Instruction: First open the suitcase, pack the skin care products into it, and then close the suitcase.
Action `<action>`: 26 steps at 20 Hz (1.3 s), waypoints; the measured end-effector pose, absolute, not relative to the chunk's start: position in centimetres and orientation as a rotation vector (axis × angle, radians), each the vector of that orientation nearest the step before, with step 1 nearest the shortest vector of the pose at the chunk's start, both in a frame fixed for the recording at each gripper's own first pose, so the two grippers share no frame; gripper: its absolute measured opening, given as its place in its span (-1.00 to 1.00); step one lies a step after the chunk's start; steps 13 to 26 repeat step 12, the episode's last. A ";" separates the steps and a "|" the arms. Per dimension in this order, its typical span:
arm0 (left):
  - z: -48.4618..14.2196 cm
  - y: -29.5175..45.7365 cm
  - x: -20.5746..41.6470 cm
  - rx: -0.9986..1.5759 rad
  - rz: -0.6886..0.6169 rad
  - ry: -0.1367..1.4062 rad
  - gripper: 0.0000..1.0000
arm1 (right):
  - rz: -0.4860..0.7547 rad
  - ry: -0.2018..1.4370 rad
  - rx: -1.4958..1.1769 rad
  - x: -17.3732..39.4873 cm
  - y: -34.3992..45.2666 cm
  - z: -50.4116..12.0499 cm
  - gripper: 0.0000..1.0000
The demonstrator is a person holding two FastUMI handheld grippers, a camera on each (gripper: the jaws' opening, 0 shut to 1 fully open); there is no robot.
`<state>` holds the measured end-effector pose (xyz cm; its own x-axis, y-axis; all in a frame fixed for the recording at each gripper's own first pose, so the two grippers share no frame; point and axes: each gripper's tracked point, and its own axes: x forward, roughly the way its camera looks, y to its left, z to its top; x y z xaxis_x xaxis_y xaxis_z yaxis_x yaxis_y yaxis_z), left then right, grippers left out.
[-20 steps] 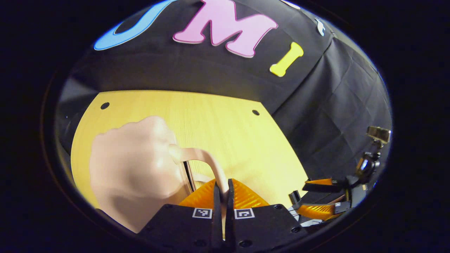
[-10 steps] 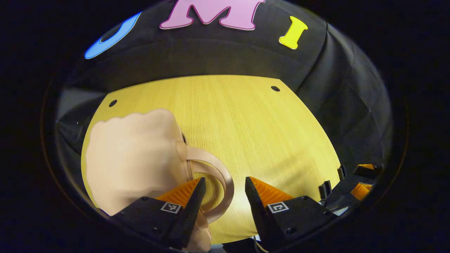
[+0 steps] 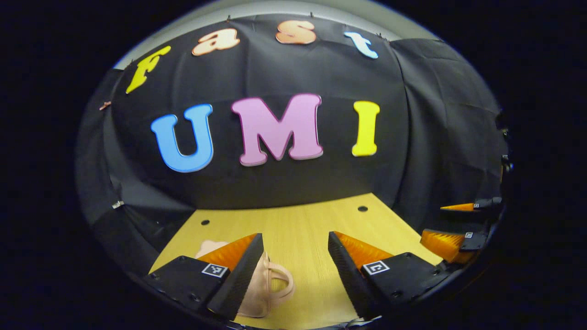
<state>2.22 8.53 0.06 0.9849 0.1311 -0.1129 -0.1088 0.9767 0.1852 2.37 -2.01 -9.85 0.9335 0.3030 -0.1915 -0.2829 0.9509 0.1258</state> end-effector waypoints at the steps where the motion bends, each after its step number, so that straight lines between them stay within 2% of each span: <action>1: 1.8 7.8 1.4 0.173 0.130 0.078 0.89 | 0.301 0.161 0.074 2.8 -1.9 -8.3 0.94; 5: 3.5 8.1 0.1 0.150 0.117 0.034 0.92 | 0.248 0.018 0.056 3.5 -1.8 -2.9 0.96; 7: 4.9 8.4 -0.5 0.158 0.117 0.007 0.93 | 0.222 -0.009 0.063 3.2 -1.5 -1.4 0.89; 9: 6.0 8.7 -0.5 0.148 0.118 -0.049 0.93 | 0.210 -0.026 0.057 3.0 -1.5 -0.4 0.92; 12: 7.4 9.0 -0.4 0.145 0.111 -0.098 0.97 | 0.173 -0.034 0.055 2.9 -1.8 0.3 0.92; 26: 7.4 9.0 -0.4 0.145 0.111 -0.098 0.97 | 0.173 -0.034 0.055 2.9 -1.8 0.3 0.92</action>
